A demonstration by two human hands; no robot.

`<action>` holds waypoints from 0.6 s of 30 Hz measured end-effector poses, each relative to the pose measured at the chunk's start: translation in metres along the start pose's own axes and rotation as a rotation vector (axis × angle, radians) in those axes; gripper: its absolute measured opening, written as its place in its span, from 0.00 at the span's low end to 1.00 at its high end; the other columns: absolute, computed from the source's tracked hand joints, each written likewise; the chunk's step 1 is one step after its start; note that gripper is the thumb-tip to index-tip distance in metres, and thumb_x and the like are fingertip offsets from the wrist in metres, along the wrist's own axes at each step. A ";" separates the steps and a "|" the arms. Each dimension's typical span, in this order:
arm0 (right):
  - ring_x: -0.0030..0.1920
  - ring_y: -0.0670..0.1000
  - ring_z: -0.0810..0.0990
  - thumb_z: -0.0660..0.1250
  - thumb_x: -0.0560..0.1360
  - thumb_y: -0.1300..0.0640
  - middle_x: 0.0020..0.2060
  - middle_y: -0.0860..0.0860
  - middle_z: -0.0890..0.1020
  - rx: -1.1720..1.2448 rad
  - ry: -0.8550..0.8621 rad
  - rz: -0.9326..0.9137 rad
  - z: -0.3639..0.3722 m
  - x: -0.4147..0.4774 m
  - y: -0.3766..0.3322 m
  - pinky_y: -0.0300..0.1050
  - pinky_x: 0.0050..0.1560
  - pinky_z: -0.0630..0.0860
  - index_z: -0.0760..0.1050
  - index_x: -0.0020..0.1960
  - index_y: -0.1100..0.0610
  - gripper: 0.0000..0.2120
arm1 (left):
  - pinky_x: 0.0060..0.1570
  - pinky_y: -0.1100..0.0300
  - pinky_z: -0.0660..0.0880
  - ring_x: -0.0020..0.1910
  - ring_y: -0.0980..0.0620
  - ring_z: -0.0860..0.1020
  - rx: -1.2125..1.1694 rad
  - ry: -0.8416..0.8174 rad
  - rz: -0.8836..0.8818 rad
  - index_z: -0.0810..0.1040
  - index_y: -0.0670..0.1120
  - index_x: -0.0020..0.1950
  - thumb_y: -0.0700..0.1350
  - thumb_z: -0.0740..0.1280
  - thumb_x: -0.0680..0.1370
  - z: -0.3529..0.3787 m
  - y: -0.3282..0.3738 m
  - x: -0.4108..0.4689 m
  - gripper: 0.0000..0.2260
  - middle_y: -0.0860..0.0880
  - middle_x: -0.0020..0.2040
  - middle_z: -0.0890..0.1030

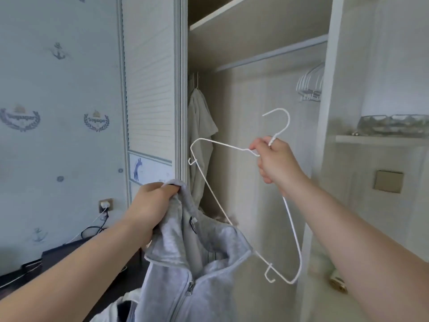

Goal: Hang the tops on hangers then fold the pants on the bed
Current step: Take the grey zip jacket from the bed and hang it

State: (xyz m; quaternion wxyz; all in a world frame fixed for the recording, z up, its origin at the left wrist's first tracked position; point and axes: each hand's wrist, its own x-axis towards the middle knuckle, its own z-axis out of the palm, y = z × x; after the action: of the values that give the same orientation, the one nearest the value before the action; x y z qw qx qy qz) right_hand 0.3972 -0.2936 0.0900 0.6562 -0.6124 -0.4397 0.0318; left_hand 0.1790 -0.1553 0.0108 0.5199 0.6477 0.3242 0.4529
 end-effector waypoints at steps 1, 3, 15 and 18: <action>0.21 0.47 0.61 0.61 0.79 0.53 0.22 0.46 0.64 -0.024 -0.024 -0.022 0.004 -0.016 0.007 0.34 0.22 0.57 0.78 0.42 0.53 0.10 | 0.40 0.54 0.79 0.37 0.50 0.85 0.022 -0.003 -0.008 0.85 0.52 0.39 0.49 0.69 0.76 -0.007 -0.011 -0.007 0.08 0.47 0.36 0.86; 0.22 0.46 0.62 0.64 0.75 0.48 0.22 0.44 0.64 -0.031 -0.064 -0.074 0.012 -0.053 0.018 0.35 0.22 0.59 0.82 0.44 0.51 0.10 | 0.39 0.55 0.78 0.36 0.51 0.83 0.063 -0.011 -0.036 0.84 0.48 0.41 0.48 0.69 0.76 -0.022 -0.035 -0.019 0.08 0.50 0.34 0.84; 0.24 0.39 0.69 0.68 0.79 0.52 0.22 0.38 0.72 -0.052 -0.310 -0.012 0.036 -0.311 0.093 0.23 0.28 0.62 0.85 0.49 0.46 0.07 | 0.37 0.57 0.65 0.34 0.51 0.69 0.401 -0.021 -0.186 0.76 0.36 0.38 0.46 0.69 0.76 -0.124 -0.163 -0.104 0.14 0.48 0.32 0.71; 0.26 0.45 0.73 0.65 0.81 0.58 0.25 0.43 0.78 -0.165 -0.376 0.020 0.038 -0.348 0.104 0.26 0.30 0.67 0.85 0.47 0.40 0.16 | 0.38 0.58 0.68 0.36 0.52 0.71 0.387 -0.060 -0.206 0.79 0.33 0.46 0.44 0.69 0.77 -0.135 -0.179 -0.123 0.12 0.46 0.35 0.74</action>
State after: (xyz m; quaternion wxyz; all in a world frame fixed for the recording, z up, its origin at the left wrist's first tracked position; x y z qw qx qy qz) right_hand 0.2131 -0.4404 -0.1887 0.5099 -0.6516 -0.5496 0.1160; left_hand 0.0166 -0.1686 -0.1862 0.4388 0.7119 0.4540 0.3075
